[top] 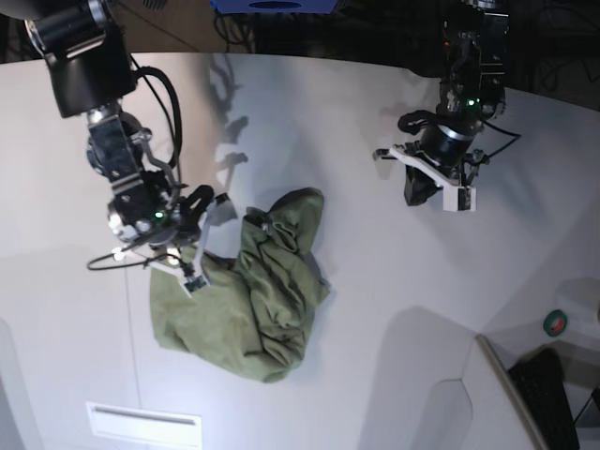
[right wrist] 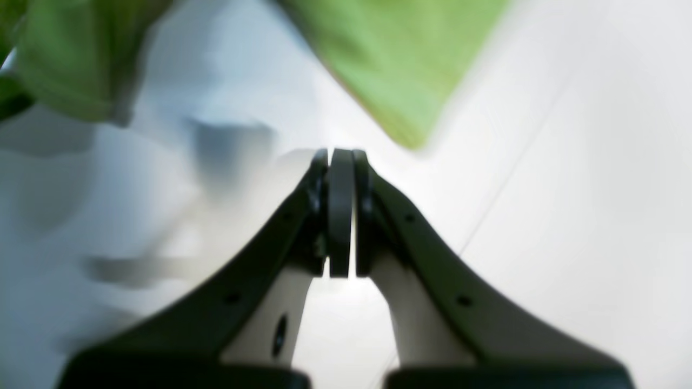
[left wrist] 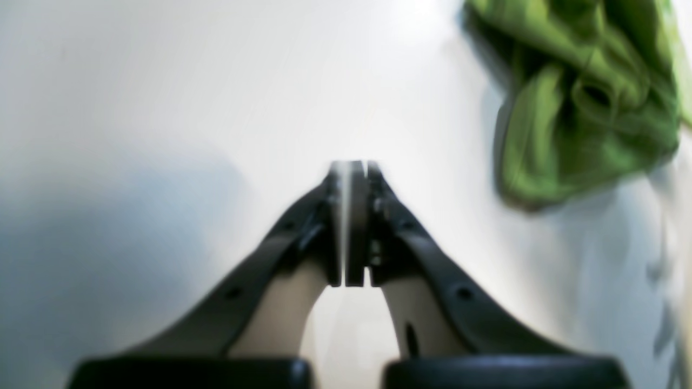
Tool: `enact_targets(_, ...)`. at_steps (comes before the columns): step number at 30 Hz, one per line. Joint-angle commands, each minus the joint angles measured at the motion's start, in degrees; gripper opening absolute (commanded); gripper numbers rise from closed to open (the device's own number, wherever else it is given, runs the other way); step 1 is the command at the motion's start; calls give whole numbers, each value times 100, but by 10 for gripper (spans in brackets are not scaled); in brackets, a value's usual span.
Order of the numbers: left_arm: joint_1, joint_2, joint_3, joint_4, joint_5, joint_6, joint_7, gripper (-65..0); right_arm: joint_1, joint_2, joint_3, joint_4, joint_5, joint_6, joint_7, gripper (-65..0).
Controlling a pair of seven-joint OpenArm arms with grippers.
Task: Layout the t-shirt on the table in an organized manner, then fold the t-shirt properly
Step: 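Lower the right gripper onto the crumpled green t-shirt and grasp fabric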
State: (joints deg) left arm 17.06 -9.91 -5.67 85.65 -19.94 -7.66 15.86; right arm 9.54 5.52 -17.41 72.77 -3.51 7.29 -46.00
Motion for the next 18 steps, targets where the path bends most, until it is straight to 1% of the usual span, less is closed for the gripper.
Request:
enact_targets(1,-5,-59,-88,108,-14,32,-122,-650,184,6,-136,-126,-287,-144,226,-650)
enact_targets(4,92,-130,-88,108,-14,32,-131,-650,202,-249,-321,-618,-1166,-856,973,-650)
enact_targets(5,136,-156,-88,108,-23,32,-131,-650,184,-328,-329,-697,-1447,-1023,1105,-650)
enact_targets(7,171,-156,-88,108,-23,32,-131,-650,176,-451,-347,-750,-1851,-1032,1096,-650)
enact_targets(9,224,-156,-88,143,-23,32,-122,-650,176,-556,-312,-706,-1895,-883,956,-650)
enact_targets(10,233,-156,-88,161,-23,32,-122,-650,176,-591,-338,-706,-1895,-760,850,-614)
enact_targets(11,233,-156,-88,178,-23,32,-122,-650,176,-609,-356,-706,-1895,-575,780,-507)
enact_targets(13,241,-156,-88,196,-23,32,-122,-650,176,-618,-329,-706,-1895,-153,798,-323)
enact_targets(14,241,-147,-88,205,-23,32,-122,-650,167,-618,-312,-706,-1895,-30,894,-263)
enact_targets(15,233,-138,-79,205,-32,32,-122,-650,140,-618,-303,-706,-1895,-39,1026,-215)
enact_targets(16,224,-130,-61,205,-32,32,-122,-650,105,-618,-303,-706,-1895,-83,1158,-189)
enact_targets(18,206,-130,-35,196,-23,32,-113,-650,105,-618,-303,-715,-1895,-109,1307,-182)
